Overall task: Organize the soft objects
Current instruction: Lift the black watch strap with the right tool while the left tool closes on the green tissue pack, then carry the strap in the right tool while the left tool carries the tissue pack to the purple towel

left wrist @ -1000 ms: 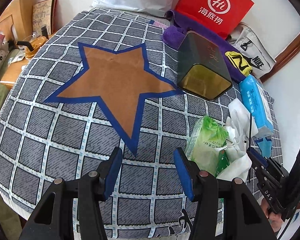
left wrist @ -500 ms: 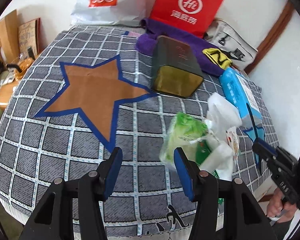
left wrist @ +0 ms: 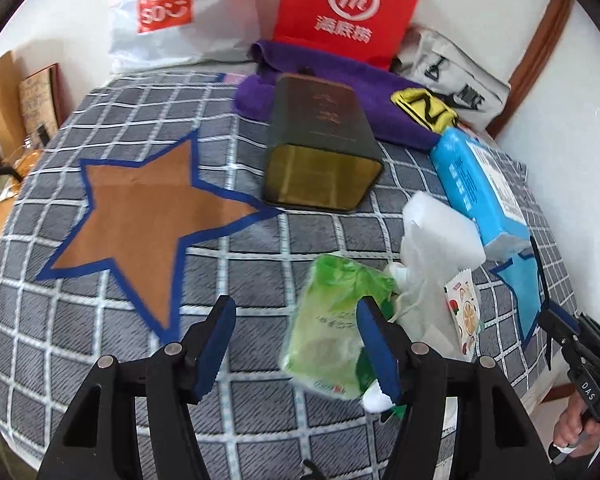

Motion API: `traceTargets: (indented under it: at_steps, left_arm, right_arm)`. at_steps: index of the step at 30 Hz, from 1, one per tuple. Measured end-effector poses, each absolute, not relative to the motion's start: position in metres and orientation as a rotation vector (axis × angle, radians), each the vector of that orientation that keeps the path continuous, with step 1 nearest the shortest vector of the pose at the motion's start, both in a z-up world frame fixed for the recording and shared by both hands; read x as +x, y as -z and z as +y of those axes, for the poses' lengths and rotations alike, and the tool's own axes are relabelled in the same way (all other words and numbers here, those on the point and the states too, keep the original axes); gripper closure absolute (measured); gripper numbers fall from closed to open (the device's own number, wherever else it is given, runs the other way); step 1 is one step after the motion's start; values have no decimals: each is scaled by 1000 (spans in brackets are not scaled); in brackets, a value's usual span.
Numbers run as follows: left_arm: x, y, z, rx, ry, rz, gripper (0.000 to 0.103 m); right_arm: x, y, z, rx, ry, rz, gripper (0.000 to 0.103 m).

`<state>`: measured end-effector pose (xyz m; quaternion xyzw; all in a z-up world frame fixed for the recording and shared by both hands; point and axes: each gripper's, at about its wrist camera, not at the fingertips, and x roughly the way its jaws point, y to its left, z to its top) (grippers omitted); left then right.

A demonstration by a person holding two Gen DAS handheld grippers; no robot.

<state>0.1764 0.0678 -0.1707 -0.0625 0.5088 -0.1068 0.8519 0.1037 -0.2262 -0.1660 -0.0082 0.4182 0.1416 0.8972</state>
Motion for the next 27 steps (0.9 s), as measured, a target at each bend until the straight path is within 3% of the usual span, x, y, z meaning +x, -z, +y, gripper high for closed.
traceTargets:
  at_steps: [5, 7, 11, 13, 23, 27]
  left_arm:
    - [190, 185, 42, -97, 268, 1122, 41]
    - [191, 188, 31, -50, 281, 1123, 34]
    - [190, 188, 27, -7, 246, 1112, 34]
    - [189, 187, 38, -45, 228, 1104, 48]
    - [182, 186, 99, -159, 103, 1109, 49]
    - [181, 186, 100, -115, 70, 1107, 41]
  right_arm:
    - [104, 172, -240, -2, -265, 884, 84]
    - [104, 174, -243, 2, -263, 888, 84]
    - [107, 178, -245, 14, -267, 895, 84]
    - [109, 180, -246, 11, -270, 897, 84]
    - [117, 186, -243, 9, -284, 906, 84]
    - [117, 188, -243, -20, -267, 906, 84]
